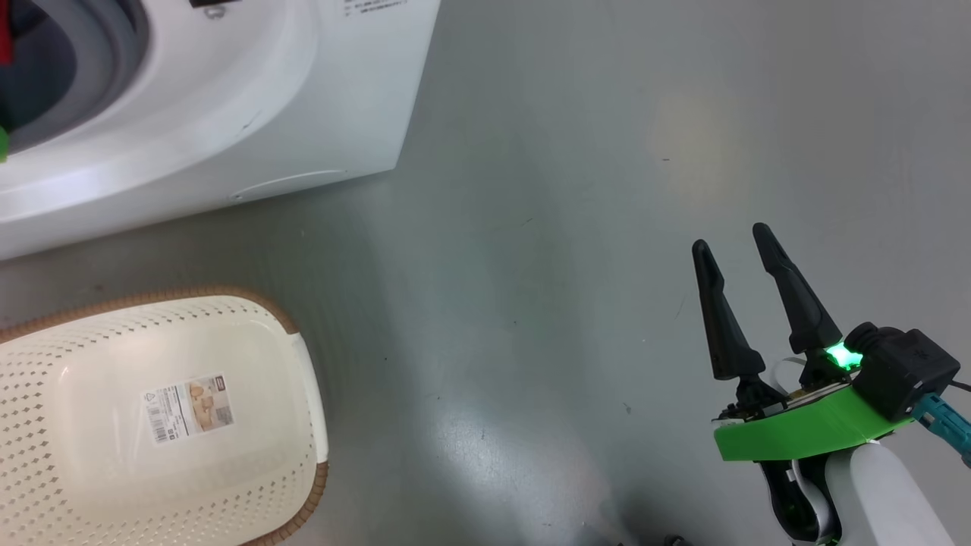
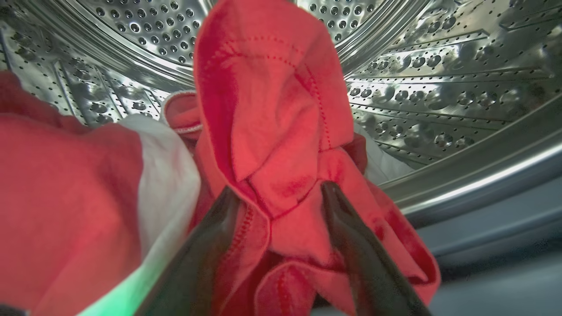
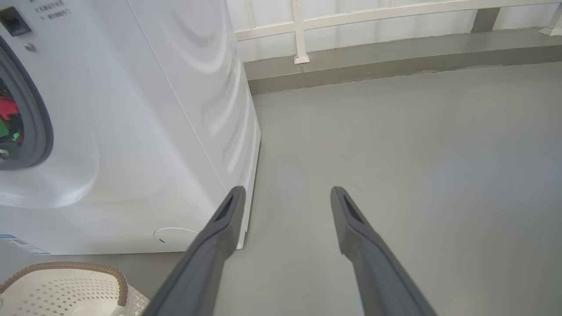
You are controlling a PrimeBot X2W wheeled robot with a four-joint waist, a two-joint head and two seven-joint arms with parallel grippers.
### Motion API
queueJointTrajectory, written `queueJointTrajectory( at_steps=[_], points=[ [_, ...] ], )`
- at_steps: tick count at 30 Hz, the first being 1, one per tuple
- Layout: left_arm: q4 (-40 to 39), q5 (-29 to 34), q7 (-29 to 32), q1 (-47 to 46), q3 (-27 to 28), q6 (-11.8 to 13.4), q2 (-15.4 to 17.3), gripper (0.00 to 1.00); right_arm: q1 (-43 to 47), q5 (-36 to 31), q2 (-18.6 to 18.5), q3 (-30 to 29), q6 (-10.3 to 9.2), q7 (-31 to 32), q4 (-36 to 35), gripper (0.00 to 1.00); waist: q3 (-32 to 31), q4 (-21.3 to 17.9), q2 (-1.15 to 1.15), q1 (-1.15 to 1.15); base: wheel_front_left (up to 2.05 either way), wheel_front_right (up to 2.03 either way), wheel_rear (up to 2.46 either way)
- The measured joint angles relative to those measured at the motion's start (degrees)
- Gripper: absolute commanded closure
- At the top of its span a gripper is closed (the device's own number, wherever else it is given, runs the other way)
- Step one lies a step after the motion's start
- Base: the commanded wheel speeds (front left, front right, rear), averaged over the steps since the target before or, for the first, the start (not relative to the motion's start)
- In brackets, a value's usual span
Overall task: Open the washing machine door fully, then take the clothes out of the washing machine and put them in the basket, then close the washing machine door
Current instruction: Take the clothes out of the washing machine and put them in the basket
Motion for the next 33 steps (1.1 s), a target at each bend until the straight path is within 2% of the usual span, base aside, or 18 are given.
queueJointTrajectory(
  at_steps=[1,3,4,12,17,24,33],
  points=[
    [0.1,0.0,0.0,0.0,-0.02,0.0,0.0,0.44,0.0,0.0,0.0,0.07,0.0,0.0,-0.03,0.0,-0.03,-0.01,0.0,0.0,0.0,0.0,0.0],
    [0.41,0.04,0.01,0.01,-0.24,0.0,0.0,0.89,0.0,0.0,0.01,0.2,0.0,0.0,-0.05,0.0,-0.12,0.02,0.0,0.0,0.0,0.0,0.0],
    [0.44,0.04,0.01,0.01,-0.27,0.0,0.01,1.0,0.0,0.0,0.01,0.29,0.0,0.0,-0.07,0.0,-0.16,0.02,0.0,0.0,0.0,0.0,0.0],
    [0.14,0.04,0.01,0.07,-0.2,0.0,-0.16,1.0,-0.01,0.0,0.01,0.37,0.0,0.0,-0.03,0.0,-0.55,0.4,0.0,0.0,0.0,0.0,0.0],
    [-3.12,0.19,0.01,1.2,1.52,0.0,-0.29,1.0,-0.01,0.0,-0.07,0.08,0.0,0.0,0.15,0.0,-1.42,0.97,0.0,0.0,0.0,0.0,0.0],
    [-10.25,4.41,0.01,8.65,8.53,0.04,-1.41,1.0,0.02,0.0,-0.46,-0.42,0.0,0.0,0.38,0.0,-4.11,2.44,0.0,0.0,0.0,0.0,0.0],
    [-19.63,11.57,0.01,18.4,18.48,0.04,-5.66,1.0,1.53,0.0,-1.29,-0.76,0.0,0.0,0.9,0.0,-8.32,4.35,0.0,0.0,0.0,0.0,0.0]
  ],
)
